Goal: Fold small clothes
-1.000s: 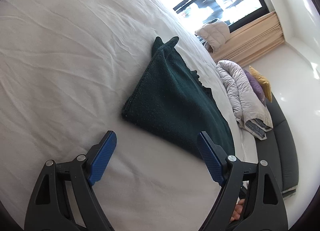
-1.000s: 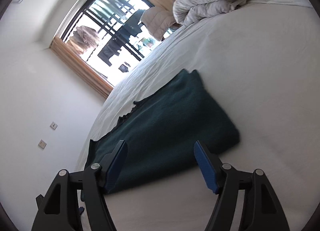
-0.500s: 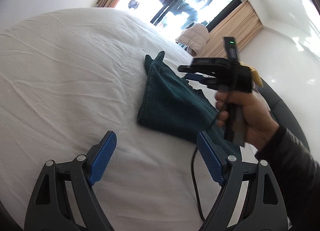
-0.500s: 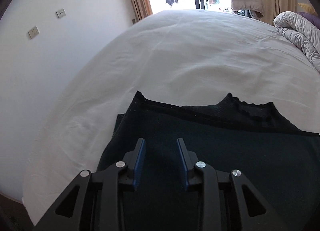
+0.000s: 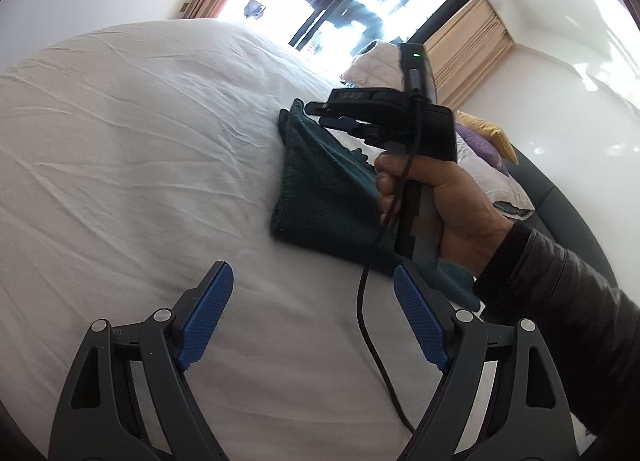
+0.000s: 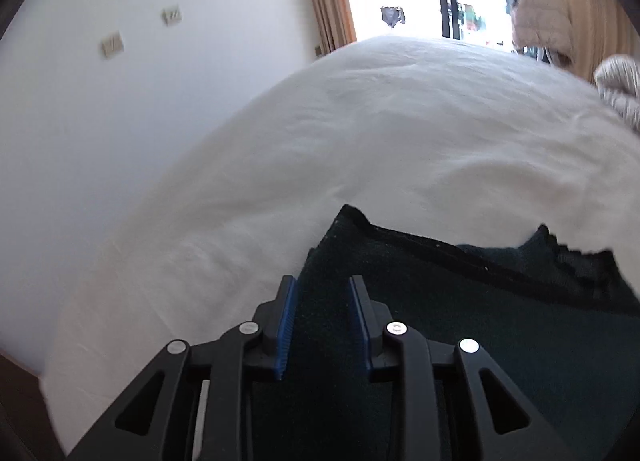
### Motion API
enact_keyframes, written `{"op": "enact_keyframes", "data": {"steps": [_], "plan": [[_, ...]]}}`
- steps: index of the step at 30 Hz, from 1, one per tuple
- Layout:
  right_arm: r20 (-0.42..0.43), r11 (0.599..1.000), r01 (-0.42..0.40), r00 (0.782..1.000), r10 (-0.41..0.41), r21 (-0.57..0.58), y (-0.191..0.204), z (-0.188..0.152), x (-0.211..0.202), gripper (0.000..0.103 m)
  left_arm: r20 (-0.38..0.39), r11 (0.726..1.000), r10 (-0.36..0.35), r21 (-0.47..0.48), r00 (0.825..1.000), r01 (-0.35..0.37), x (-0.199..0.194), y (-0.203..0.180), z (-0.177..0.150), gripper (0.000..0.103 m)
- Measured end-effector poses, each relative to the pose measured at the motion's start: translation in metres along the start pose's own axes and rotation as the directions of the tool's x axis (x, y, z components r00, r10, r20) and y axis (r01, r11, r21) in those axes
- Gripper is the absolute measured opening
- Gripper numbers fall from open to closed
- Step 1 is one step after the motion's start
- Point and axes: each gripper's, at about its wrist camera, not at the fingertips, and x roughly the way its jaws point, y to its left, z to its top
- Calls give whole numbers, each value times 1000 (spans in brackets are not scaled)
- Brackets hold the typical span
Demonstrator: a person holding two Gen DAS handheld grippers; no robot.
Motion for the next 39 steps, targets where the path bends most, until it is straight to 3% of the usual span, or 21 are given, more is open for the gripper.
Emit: {"op": "enact_keyframes", "data": {"steps": [1,3,8,11,15,18,22,26,28,30,35,39], "plan": [[39,999,-32,999,31,26,-8,-2,-19,51,-6,1000,-12,0,1000,12,2,-4,0,83],[84,997,-64,995,60,48,-25,-9,-54,57,-29,1000,-20,-10,999,20,12,-12,1,83],[114,982,-114,989,98,148,-84,-38,-119,57,-87,989,-73,-132,994,61,52,-23,14,83],[141,964,-131,985,100,230,-120,-56,-144,57,-142,957,-89,-288,986,45,85,-16,13,83],[174,929,-156,980,101,336,-167,-70,-154,56,-92,938,-54,-347,994,19,100,-17,13,83],[174,901,-170,979,108,400,-189,-85,-155,48,-74,923,-35,-385,997,4,112,-21,17,83],[148,888,-183,980,132,422,-195,-97,-146,40,-72,918,-19,-397,997,-11,132,-30,23,83],[124,881,-187,981,147,435,-194,-108,-136,40,-57,910,-35,-415,998,8,144,-31,31,83],[122,872,-189,981,150,452,-197,-112,-133,40,-55,905,-54,-424,997,25,150,-30,35,69],[123,864,-192,981,151,466,-200,-115,-131,40,-85,895,-81,-444,993,35,158,-27,37,39],[109,865,-198,980,166,461,-196,-112,-125,38,-108,899,-77,-437,991,22,178,-22,37,18],[57,876,-200,979,195,438,-185,-105,-116,33,-105,905,-67,-426,992,16,187,-18,40,10]]}}
